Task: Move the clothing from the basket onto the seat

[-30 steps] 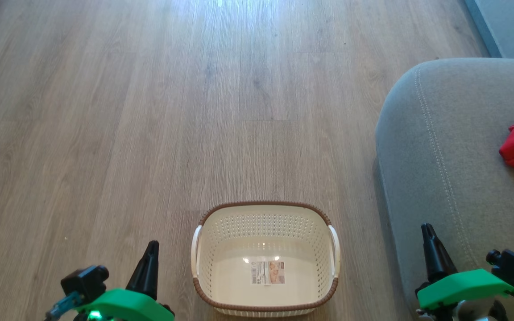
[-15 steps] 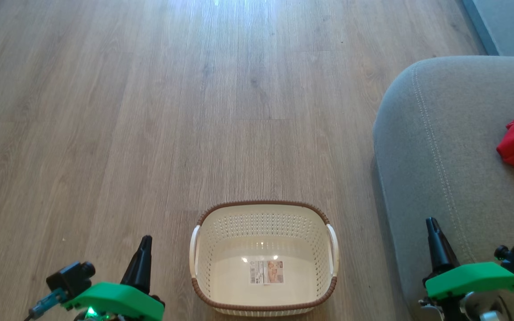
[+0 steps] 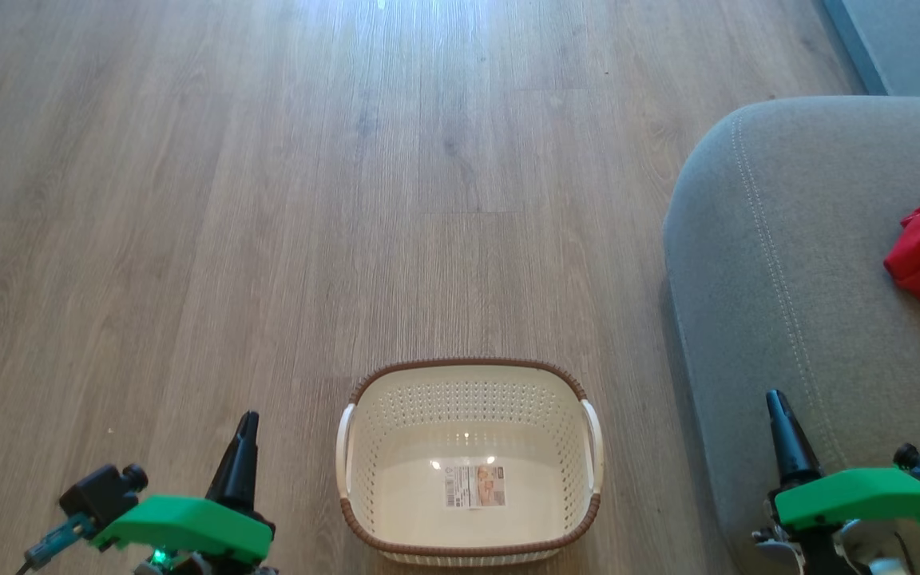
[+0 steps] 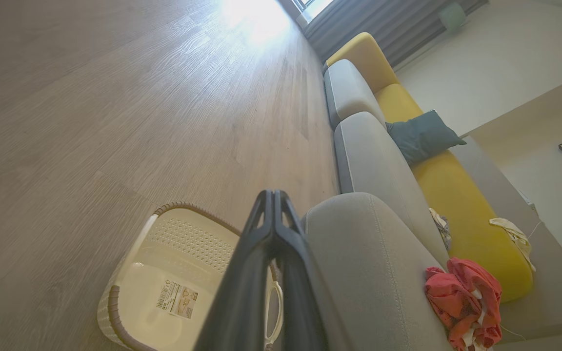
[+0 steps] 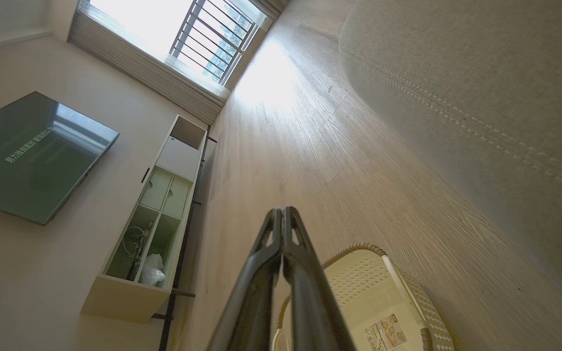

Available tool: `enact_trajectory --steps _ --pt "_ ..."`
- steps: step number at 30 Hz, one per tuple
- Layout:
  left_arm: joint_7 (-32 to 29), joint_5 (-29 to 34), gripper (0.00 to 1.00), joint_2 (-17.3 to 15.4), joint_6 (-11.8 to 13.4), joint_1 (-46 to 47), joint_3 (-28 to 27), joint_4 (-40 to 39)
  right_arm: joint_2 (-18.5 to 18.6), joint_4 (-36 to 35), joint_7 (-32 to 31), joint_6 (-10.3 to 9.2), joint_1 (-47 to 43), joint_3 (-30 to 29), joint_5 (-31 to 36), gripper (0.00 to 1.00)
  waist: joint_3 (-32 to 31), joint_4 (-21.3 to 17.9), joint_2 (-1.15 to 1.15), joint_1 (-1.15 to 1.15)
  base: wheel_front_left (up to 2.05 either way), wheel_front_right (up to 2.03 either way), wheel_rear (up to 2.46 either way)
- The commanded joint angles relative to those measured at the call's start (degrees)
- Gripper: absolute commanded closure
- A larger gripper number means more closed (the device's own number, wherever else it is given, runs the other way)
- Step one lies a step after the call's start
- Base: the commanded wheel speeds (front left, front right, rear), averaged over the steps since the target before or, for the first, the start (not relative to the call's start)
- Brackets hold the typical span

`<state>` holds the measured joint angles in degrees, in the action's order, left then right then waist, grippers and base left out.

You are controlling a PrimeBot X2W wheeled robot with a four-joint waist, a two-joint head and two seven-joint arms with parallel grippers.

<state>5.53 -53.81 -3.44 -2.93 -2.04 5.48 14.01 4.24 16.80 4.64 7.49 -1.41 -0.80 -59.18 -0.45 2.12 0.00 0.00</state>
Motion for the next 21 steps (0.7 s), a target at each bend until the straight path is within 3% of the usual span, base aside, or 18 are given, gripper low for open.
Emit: enact_trajectory --steps 1,21 --pt "-0.24 -1.30 1.00 -0.62 -0.76 3.06 -1.62 -1.46 0.30 -2.14 -0.39 0.01 3.50 0.10 -1.22 1.00 0.01 -0.03 0.00 0.00 0.00 0.00 0.00" --pt "-3.73 -14.38 1.00 -0.68 -2.05 4.76 -4.51 -0.98 -0.17 -2.36 -3.94 0.00 4.88 -1.77 -12.08 1.00 0.22 -0.74 0.00 0.00 0.00 0.00 0.00"
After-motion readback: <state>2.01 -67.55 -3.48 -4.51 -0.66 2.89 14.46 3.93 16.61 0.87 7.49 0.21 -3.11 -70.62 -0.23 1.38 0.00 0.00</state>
